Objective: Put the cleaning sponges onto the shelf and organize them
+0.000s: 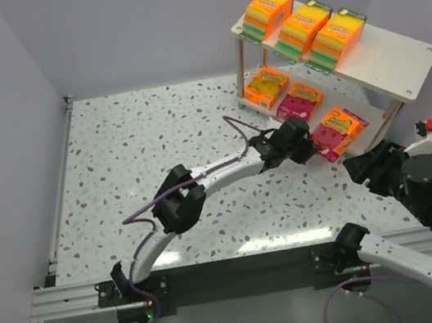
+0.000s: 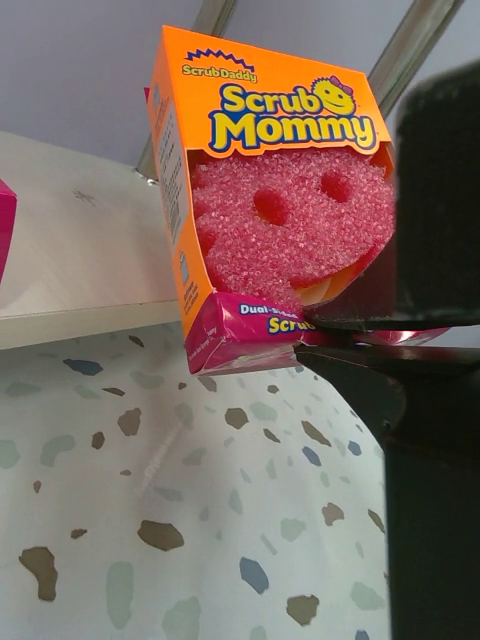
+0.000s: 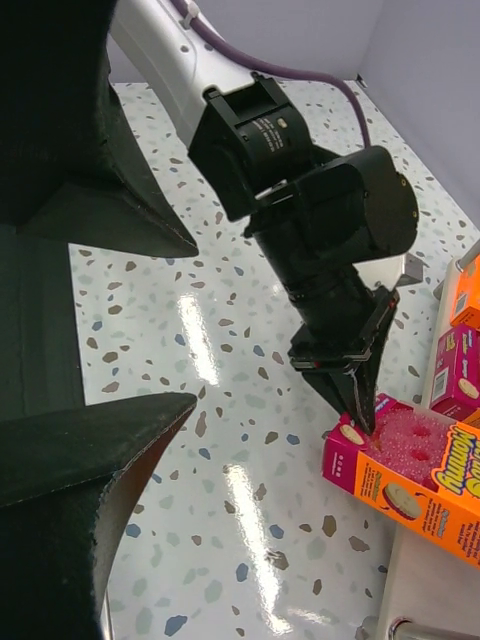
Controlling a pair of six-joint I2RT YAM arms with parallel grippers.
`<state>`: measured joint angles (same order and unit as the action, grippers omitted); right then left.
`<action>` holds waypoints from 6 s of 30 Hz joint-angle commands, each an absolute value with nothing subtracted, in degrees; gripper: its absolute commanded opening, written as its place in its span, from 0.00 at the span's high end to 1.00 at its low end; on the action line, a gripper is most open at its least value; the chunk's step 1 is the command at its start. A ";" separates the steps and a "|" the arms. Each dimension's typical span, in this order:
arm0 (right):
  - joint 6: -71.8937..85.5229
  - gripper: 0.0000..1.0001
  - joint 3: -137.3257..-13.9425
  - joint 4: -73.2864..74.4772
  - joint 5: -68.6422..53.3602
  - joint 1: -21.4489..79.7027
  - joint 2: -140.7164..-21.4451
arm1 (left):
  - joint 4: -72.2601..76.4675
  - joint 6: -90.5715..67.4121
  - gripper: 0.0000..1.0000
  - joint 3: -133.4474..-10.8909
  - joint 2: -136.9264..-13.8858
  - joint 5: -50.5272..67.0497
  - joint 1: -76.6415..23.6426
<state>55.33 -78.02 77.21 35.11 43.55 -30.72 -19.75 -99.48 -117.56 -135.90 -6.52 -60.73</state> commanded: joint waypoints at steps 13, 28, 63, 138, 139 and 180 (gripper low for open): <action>55.81 0.40 -77.61 88.15 36.39 43.59 -29.00 | -7.65 -104.68 0.89 -126.65 -143.70 -10.29 -60.65; 55.20 0.39 -76.20 87.10 35.95 43.59 -28.65 | 3.25 -99.67 0.43 -123.40 -142.12 -10.28 -60.29; 58.01 0.40 -74.36 89.30 36.83 43.59 -26.90 | 2.12 -94.66 0.54 -100.55 -124.81 -3.26 -61.35; 58.27 0.39 -71.54 88.07 36.12 43.68 -27.15 | 1.15 -68.91 0.47 -82.00 -114.94 5.00 -53.09; 58.18 0.39 -71.72 87.98 36.30 43.59 -27.25 | 0.62 -68.38 0.47 -82.52 -115.83 5.44 -53.26; 59.41 0.39 -71.37 88.24 36.21 43.68 -26.81 | 18.72 -83.39 1.00 -88.42 -126.65 12.66 -57.92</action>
